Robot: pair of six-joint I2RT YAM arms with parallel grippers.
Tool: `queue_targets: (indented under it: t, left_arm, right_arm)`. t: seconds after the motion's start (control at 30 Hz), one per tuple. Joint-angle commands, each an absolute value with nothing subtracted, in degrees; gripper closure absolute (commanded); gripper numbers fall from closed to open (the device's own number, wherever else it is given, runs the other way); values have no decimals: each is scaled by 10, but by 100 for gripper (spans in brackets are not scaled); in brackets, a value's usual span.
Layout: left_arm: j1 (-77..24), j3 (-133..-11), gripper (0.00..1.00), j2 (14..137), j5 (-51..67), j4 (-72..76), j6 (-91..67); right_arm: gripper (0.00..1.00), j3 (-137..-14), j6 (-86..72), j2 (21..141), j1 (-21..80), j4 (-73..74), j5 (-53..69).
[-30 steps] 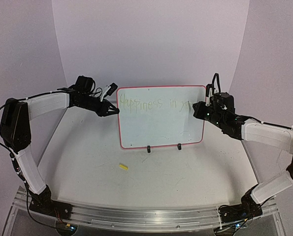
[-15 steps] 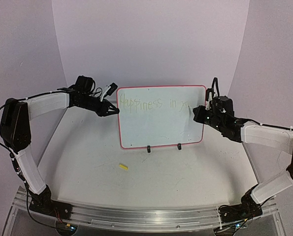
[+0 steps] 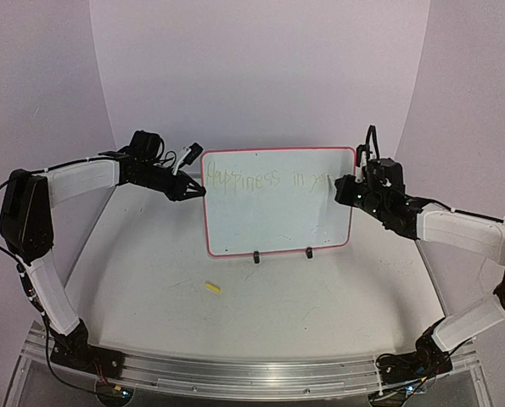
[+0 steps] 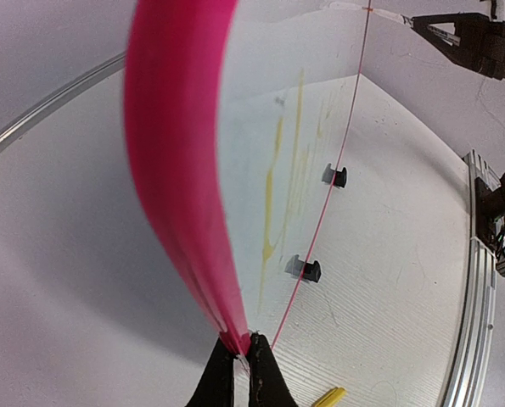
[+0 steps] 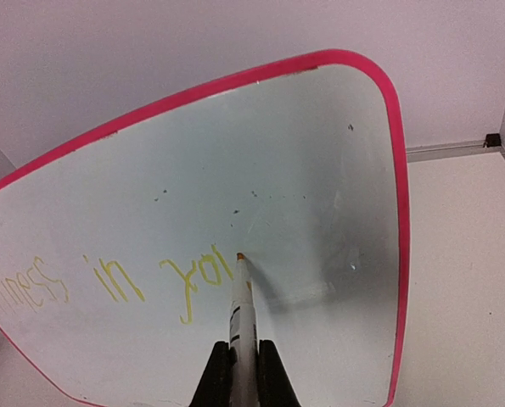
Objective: Write a sentence on the whiteboard
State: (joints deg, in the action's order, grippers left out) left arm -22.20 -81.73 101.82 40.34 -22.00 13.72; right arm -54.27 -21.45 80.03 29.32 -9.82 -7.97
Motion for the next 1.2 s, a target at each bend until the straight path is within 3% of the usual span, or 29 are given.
queue_targets:
  t: [0.0, 1.17]
  left_arm:
    - [-233, -824, 100, 996, 396, -225, 161]
    - [-234, -824, 100, 991, 396, -224, 161]
  right_arm:
    - [100, -576, -199, 800, 290, -101, -96]
    - [100, -517, -220, 741, 290, -120, -71]
